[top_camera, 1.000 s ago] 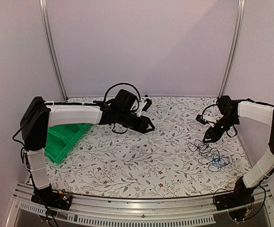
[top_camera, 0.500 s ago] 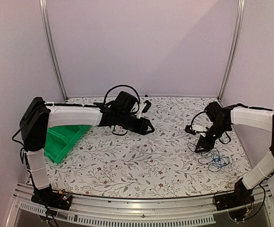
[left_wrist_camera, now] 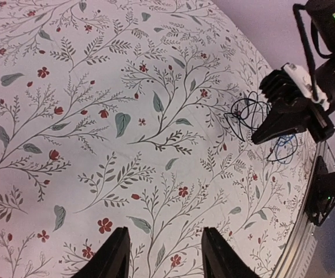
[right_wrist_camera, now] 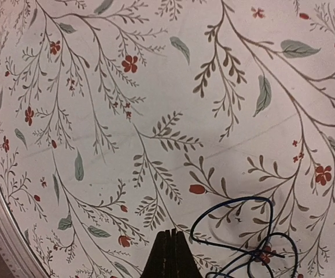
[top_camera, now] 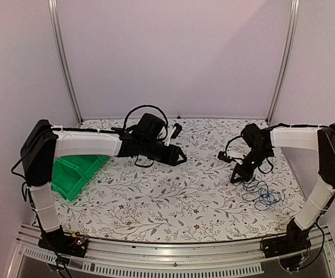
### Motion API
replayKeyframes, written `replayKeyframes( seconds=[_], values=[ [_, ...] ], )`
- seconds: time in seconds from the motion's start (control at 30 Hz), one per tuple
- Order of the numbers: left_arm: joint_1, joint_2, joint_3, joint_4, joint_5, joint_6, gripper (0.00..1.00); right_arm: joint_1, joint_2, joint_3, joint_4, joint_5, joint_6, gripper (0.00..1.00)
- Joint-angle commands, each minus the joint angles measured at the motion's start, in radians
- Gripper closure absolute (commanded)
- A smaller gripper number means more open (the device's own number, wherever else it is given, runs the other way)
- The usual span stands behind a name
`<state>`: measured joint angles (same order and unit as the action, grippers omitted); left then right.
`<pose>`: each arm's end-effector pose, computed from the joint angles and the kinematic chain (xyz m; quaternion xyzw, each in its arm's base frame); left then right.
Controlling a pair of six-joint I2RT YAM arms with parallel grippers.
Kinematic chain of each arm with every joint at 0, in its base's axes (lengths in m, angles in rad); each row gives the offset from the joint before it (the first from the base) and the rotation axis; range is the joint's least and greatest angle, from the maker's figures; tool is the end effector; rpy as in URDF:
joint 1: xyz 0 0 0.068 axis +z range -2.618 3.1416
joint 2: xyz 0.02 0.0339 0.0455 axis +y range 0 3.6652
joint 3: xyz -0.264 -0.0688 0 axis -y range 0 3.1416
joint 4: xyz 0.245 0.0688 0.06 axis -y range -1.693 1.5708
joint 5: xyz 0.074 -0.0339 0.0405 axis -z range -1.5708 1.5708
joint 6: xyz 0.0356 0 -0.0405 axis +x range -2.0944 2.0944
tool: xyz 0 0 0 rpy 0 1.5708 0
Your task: Untangle the cables
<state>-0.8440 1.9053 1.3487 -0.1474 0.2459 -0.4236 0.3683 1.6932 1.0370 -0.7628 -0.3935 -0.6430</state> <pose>0.2787 -0.3264 0.2141 0.2383 0.8701 -0.3365 0.2699 0.2741 0.1204 0.1679 -0.4866 0.8483 0.1829 0.1003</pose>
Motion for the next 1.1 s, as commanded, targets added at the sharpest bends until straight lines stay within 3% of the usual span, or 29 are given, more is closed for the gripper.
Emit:
replayKeyframes(
  seconds=[0.0,0.13,0.23,0.43,0.53,0.63,0.73,0.87,1.07],
  values=[
    [0.000,-0.044,-0.007,0.078,0.001,0.020,0.58,0.006,-0.108,0.258,-0.233,-0.104,-0.024,1.00],
    [-0.001,-0.031,0.003,0.121,0.018,0.036,0.58,0.006,-0.144,0.466,-0.403,-0.137,-0.099,1.00],
    [-0.004,-0.008,0.030,0.132,0.017,0.037,0.58,0.006,-0.145,0.467,-0.422,-0.127,-0.093,1.00],
    [-0.007,-0.022,0.013,0.130,-0.020,-0.004,0.57,0.006,-0.185,0.123,-0.175,0.069,-0.014,0.55],
    [-0.010,-0.076,-0.066,0.236,-0.032,-0.022,0.56,0.005,-0.180,0.002,-0.091,0.091,-0.013,0.53],
    [-0.010,-0.103,-0.095,0.228,-0.067,-0.049,0.53,0.006,-0.133,-0.059,-0.015,0.109,0.008,0.53],
    [-0.009,-0.089,-0.063,0.155,-0.060,-0.066,0.52,0.006,-0.077,-0.076,0.044,0.118,0.032,0.52],
    [-0.015,-0.094,-0.067,0.151,-0.046,-0.079,0.47,0.006,-0.016,-0.066,0.097,0.119,0.068,0.52],
    [-0.018,-0.112,-0.088,0.151,-0.051,-0.084,0.48,0.007,0.056,-0.043,0.138,0.110,0.087,0.52]
  ],
)
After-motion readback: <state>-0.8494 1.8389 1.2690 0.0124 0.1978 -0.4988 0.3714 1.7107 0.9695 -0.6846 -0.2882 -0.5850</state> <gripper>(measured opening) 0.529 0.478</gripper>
